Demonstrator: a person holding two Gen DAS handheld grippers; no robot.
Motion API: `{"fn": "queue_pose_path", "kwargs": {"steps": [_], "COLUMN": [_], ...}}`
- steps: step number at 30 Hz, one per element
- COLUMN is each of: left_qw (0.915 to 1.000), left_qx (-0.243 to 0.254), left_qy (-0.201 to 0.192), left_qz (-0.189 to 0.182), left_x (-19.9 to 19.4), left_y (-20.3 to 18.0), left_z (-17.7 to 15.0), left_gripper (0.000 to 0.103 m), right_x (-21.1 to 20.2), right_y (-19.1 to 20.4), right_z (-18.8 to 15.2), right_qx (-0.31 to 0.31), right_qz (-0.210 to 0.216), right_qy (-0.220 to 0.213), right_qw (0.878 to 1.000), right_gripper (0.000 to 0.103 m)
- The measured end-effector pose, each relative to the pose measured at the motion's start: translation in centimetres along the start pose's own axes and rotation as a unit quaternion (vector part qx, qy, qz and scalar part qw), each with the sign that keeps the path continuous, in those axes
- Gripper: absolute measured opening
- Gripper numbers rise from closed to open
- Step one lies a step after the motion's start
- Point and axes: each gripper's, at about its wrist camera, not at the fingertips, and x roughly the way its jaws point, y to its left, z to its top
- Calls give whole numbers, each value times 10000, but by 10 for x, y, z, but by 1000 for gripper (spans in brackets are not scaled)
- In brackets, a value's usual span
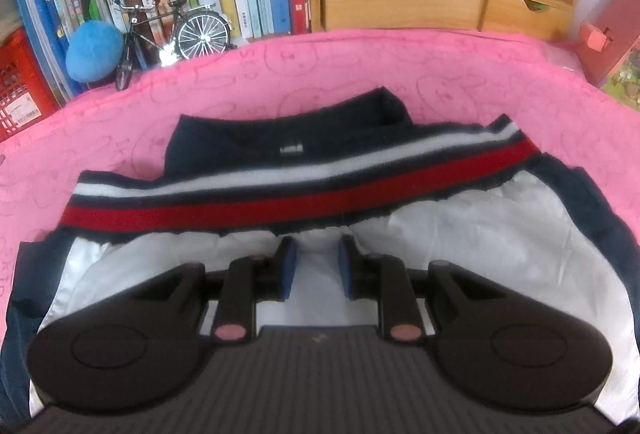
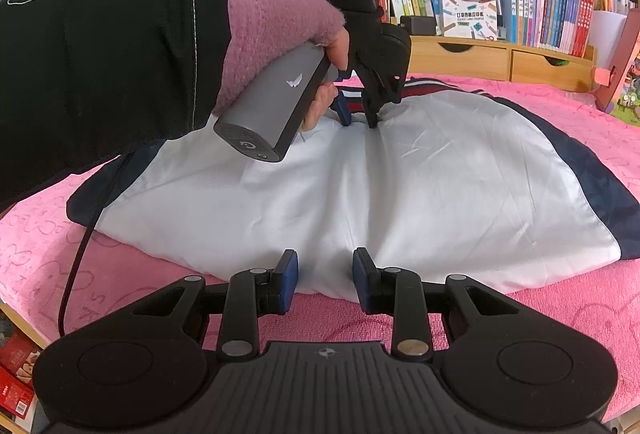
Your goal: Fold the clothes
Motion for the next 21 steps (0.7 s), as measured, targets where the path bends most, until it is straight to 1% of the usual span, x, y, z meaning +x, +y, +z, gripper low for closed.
{"fn": "queue_pose_path", "kwargs": {"steps": [8,14,16,17,18,21], "left_qw": [10000,9998,9993,9988,9978,9931], "left_qx": [34,77,212,283,363,562], "left_qy": [-30,125,60,41,70,371], "left_qz": [-10,-133,-287,-387,-550,-965], "left_x": [0,-11,-28,-37,-48,-74], "left_y": [0,6,9,11,15,21], "left_z": [-1,8,3,-1,-9,-38], "left_gripper": [23,22,25,29,30,29], "right_x": [2,2,3,3,3,4], "right_y": [-1,-1,-1,-1,-1,-3], "right_z": [0,0,0,1,1,1], "right_qx": [2,-5,10,12,13,21], "right_qz": [-11,12,18,16,16,25], "right_qy": [-3,13,14,13,11,5], "right_qw": [10000,10000,10000,10000,10000,10000], "right_gripper": [31,31,31,31,31,31]}}
